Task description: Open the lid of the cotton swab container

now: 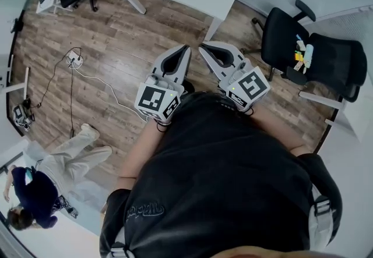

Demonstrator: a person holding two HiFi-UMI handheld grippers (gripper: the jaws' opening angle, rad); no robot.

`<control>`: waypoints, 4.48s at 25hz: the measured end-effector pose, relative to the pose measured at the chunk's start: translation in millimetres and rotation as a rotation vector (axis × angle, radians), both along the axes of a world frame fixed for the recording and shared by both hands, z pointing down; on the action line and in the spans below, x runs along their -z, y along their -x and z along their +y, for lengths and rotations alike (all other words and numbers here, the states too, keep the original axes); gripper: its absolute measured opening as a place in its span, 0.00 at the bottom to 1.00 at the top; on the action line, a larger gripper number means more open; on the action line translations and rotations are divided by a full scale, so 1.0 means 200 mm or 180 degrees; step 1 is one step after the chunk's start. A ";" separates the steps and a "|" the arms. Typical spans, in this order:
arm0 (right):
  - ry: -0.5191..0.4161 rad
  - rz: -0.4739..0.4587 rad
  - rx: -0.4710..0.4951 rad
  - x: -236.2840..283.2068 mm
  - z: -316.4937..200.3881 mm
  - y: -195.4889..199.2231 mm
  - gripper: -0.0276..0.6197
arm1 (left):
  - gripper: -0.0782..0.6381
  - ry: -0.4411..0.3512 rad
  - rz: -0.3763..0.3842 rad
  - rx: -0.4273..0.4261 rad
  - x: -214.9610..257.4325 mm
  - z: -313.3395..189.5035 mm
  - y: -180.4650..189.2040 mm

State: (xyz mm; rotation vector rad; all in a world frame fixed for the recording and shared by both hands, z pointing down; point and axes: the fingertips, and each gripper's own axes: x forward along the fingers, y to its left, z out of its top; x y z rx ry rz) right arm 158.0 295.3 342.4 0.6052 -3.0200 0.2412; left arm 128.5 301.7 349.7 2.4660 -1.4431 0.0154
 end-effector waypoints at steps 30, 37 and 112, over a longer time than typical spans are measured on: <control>0.0003 0.0019 0.0323 0.07 -0.44 0.89 0.08 | 0.13 0.0008 -0.0184 0.0064 0.05 -0.38 0.83; 0.0047 0.0033 0.0339 0.05 -0.64 0.92 0.08 | 0.13 0.0061 -0.0162 0.0094 0.03 -0.57 0.87; 0.0245 0.0241 -0.1042 -0.01 -2.36 1.47 0.08 | 0.13 -0.0118 0.0079 -0.1324 0.09 -2.45 1.42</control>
